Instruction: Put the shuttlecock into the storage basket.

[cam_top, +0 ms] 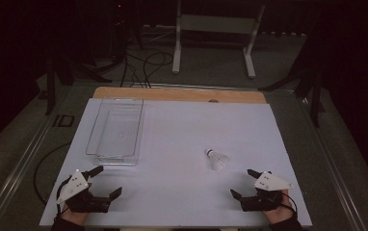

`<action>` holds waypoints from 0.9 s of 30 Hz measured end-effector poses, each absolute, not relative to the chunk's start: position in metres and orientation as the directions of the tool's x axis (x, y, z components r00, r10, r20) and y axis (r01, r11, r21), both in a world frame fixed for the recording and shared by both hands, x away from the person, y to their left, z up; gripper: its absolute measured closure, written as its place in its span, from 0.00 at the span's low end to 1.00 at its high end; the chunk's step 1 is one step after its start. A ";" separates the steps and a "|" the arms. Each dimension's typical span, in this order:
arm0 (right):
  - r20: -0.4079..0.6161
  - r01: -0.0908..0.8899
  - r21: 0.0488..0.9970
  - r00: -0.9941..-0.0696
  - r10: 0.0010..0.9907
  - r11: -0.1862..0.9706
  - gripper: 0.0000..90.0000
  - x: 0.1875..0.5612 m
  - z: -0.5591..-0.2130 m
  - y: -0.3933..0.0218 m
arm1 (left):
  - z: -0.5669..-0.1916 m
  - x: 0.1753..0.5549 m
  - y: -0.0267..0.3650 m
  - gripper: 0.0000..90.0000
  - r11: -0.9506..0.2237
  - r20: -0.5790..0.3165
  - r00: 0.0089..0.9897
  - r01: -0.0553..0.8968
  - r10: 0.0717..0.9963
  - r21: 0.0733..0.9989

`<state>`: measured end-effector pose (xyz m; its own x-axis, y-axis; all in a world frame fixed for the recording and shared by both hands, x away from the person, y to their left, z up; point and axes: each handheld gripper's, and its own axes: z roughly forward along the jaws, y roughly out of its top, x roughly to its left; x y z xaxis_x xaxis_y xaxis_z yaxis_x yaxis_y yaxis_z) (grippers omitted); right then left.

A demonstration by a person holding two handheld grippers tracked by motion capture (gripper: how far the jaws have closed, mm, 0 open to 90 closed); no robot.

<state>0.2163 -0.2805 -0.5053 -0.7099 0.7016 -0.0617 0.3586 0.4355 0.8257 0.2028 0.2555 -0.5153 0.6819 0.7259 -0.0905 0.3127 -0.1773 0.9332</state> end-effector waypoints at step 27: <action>-0.141 0.346 0.816 -0.658 0.740 0.463 0.09 0.224 -0.426 -0.282 | -0.515 0.203 0.255 0.00 -0.183 -0.090 0.687 0.313 0.721 0.932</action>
